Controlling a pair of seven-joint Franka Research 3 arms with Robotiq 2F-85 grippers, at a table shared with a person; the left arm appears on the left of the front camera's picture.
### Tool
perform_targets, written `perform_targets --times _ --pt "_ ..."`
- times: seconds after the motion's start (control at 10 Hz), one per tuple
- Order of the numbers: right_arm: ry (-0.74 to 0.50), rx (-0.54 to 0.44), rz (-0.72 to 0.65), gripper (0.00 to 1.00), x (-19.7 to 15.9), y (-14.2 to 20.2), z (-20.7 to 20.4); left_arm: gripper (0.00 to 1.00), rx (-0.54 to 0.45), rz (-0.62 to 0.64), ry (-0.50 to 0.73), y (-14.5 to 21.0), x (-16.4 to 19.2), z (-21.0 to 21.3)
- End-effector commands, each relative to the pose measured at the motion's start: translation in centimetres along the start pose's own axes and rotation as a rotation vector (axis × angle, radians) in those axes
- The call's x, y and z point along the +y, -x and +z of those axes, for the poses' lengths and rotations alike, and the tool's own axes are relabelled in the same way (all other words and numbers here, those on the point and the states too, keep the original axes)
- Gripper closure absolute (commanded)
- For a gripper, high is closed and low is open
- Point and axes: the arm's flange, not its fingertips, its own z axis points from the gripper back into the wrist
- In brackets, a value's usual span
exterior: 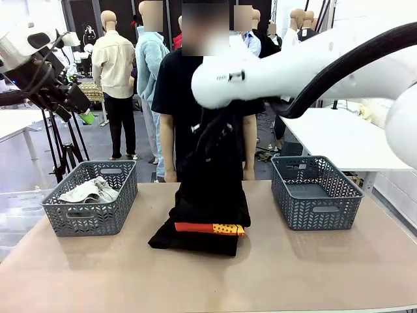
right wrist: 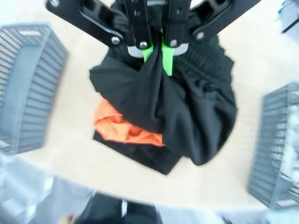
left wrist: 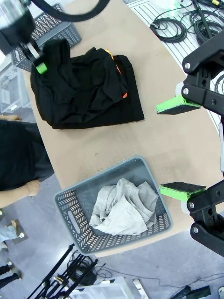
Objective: Sort the tops and bottoms.
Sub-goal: Lift clothes from the center of the table with your right hand.
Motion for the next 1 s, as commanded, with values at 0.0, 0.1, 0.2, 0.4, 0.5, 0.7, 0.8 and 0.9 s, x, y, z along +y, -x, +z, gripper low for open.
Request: perform_targets --times 0.0,0.1,0.2,0.4,0.5,0.7,0.8,0.9 --pt "0.017 -0.006 -0.004 1.0 0.4 -0.3 1.5 0.24 -0.004 0.008 -0.004 0.0 0.0 0.1" --pt "0.002 -0.047 0.016 1.0 1.0 -0.3 3.1 0.24 -0.004 0.008 -0.004 0.0 0.0 0.1" --pt "0.001 -0.009 -0.001 1.0 0.0 0.0 1.8 0.24 -0.004 0.008 -0.004 0.0 0.0 0.1" --pt "0.001 -0.009 -0.001 1.0 0.0 0.0 1.8 0.24 -0.004 0.008 -0.004 0.0 0.0 0.1" --pt "0.001 -0.009 -0.001 1.0 0.0 0.0 1.8 0.24 -0.004 0.008 -0.004 0.0 0.0 0.1" --pt "0.001 -0.009 -0.001 1.0 0.0 0.0 1.8 0.24 -0.004 0.008 -0.004 0.0 0.0 0.1" --pt "0.003 0.0 0.001 1.0 0.0 0.0 1.4 0.24 -0.004 0.008 -0.004 0.0 0.0 0.1" --pt "0.034 -0.053 -0.005 1.0 -0.1 -0.3 3.9 0.24 -0.004 0.008 -0.004 0.0 0.0 0.1"
